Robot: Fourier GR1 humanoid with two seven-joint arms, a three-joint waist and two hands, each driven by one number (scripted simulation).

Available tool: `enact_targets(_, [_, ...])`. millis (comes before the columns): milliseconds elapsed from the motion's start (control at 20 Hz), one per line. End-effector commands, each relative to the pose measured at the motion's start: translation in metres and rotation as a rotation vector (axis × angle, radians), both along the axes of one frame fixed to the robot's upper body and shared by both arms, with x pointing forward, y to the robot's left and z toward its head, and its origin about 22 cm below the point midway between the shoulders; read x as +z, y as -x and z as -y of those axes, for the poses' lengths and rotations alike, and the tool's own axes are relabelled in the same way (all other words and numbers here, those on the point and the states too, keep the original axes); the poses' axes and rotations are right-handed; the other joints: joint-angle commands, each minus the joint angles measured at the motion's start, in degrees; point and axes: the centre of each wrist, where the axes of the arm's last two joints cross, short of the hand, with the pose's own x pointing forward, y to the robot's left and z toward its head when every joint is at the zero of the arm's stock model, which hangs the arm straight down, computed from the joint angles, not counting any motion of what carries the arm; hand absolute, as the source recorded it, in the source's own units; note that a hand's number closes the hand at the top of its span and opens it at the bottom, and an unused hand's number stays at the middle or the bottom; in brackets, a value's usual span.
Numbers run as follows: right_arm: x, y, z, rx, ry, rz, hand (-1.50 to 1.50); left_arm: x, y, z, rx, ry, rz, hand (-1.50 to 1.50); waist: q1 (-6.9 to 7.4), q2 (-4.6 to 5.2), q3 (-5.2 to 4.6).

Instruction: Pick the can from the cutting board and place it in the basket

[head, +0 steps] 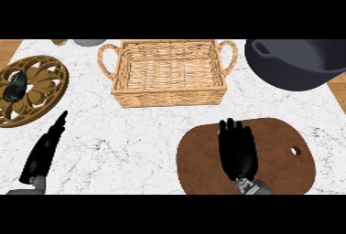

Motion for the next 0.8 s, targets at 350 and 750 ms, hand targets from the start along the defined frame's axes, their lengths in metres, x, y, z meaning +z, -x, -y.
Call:
enact_targets(350, [0.077, -0.014, 0.037, -0.193, -0.517, 0.379, 1.50, -0.011, 0.004, 0.006, -0.049, -0.023, 0.001, 0.00, 2.67, -0.06, -0.39])
enact_targets(750, [0.171, 0.027, 0.049, -0.118, -0.550, 0.578, 1.50, 0.011, -0.014, 0.001, -0.035, -0.016, 0.001, 0.00, 2.82, -0.13, -0.39])
